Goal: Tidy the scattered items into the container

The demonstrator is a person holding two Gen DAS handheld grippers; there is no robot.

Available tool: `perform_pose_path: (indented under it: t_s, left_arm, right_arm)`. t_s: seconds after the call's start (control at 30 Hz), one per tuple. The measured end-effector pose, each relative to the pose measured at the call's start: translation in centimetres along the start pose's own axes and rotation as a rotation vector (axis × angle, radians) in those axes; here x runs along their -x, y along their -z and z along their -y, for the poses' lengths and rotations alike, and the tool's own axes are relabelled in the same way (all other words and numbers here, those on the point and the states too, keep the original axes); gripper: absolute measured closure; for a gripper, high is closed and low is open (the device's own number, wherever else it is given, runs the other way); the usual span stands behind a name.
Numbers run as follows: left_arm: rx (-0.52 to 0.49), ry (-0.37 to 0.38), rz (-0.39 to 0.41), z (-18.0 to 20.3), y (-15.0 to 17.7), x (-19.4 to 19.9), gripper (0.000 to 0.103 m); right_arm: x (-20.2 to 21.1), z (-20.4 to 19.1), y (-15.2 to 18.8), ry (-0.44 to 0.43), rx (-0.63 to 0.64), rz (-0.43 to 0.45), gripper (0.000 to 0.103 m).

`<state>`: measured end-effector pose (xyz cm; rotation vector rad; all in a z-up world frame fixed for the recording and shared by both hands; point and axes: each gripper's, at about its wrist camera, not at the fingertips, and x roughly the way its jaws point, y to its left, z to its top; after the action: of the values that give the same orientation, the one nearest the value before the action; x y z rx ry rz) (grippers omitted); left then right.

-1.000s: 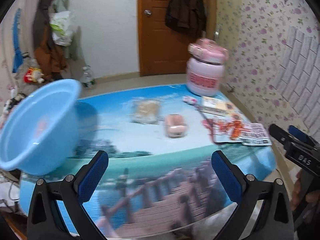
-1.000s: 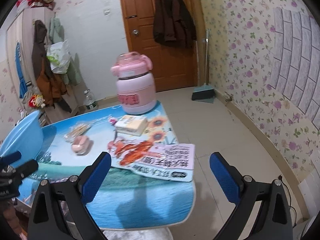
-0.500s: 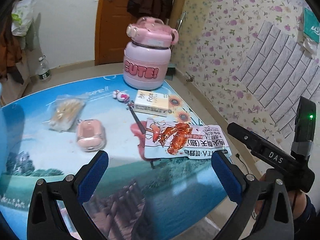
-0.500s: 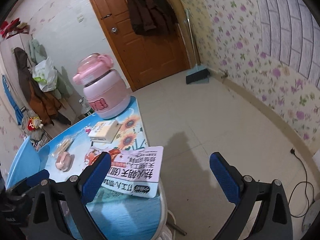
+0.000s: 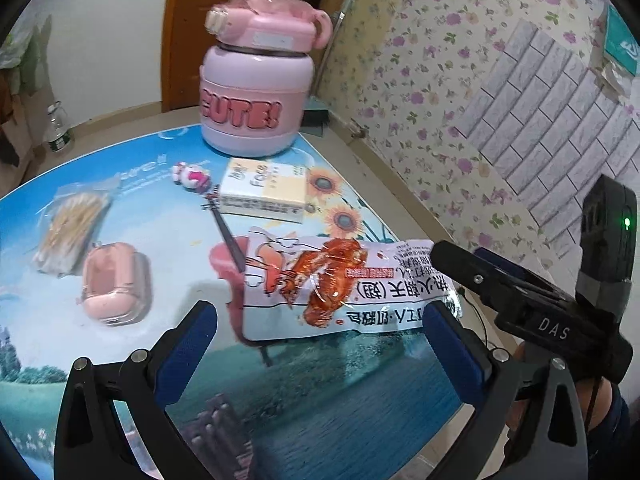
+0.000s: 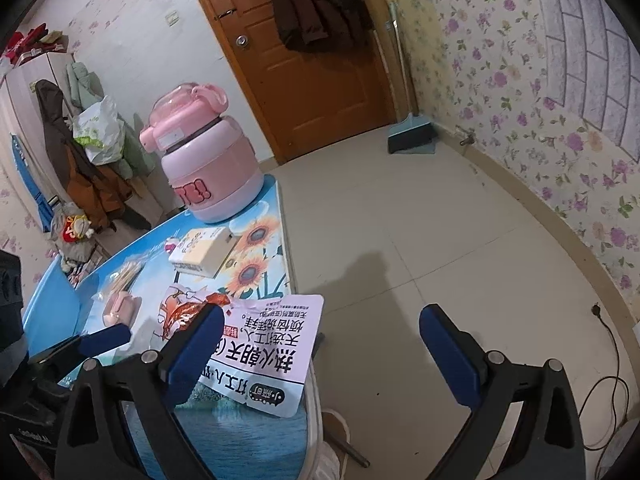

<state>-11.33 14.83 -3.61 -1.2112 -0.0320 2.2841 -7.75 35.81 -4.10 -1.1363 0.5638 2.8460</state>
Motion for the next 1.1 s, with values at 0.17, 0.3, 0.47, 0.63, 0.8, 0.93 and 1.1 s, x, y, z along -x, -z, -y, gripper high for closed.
perform_pose_path:
  t_s: [0.17, 0.3, 0.47, 0.63, 0.8, 0.93, 1.1]
  left_arm:
    - [-0.032, 0.025, -0.035, 0.8, 0.1, -0.9, 0.000]
    - [-0.058, 0.038, -0.043, 1.6, 0.2, -1.4, 0.000]
    - [-0.073, 0.036, -0.045, 1.9, 0.2, -1.4, 0.000]
    - [-0.048, 0.024, -0.028, 1.0, 0.0, -0.9, 0.000]
    - [-0.024, 0.001, -0.019, 0.0, -0.2, -0.5, 0.000]
    - [-0.023, -0.007, -0.031, -0.3, -0.1, -1.1, 0.000]
    - [-0.058, 0.002, -0.039, 0.7, -0.2, -1.6, 0.000]
  right_arm:
    - [-0.7, 0.1, 0.0, -0.027, -0.004, -0.015, 0.004]
    - [-1.2, -0.1, -0.2, -0.055, -0.002, -0.026, 0.004]
    - [-1.8, -0.3, -0.1, -0.103, -0.003, -0.061, 0.004]
    - [-1.9, -0.6, -0.1, -0.156, -0.015, -0.062, 0.004]
    - [-2.1, -0.6, -0.2, -0.176, -0.027, -0.076, 0.004]
    - [-2.3, -0.5, -0.1, -0.186, -0.035, -0.087, 0.004]
    - [-2.3, -0.7, -0.2, -0.228, -0.046, -0.091, 0.004]
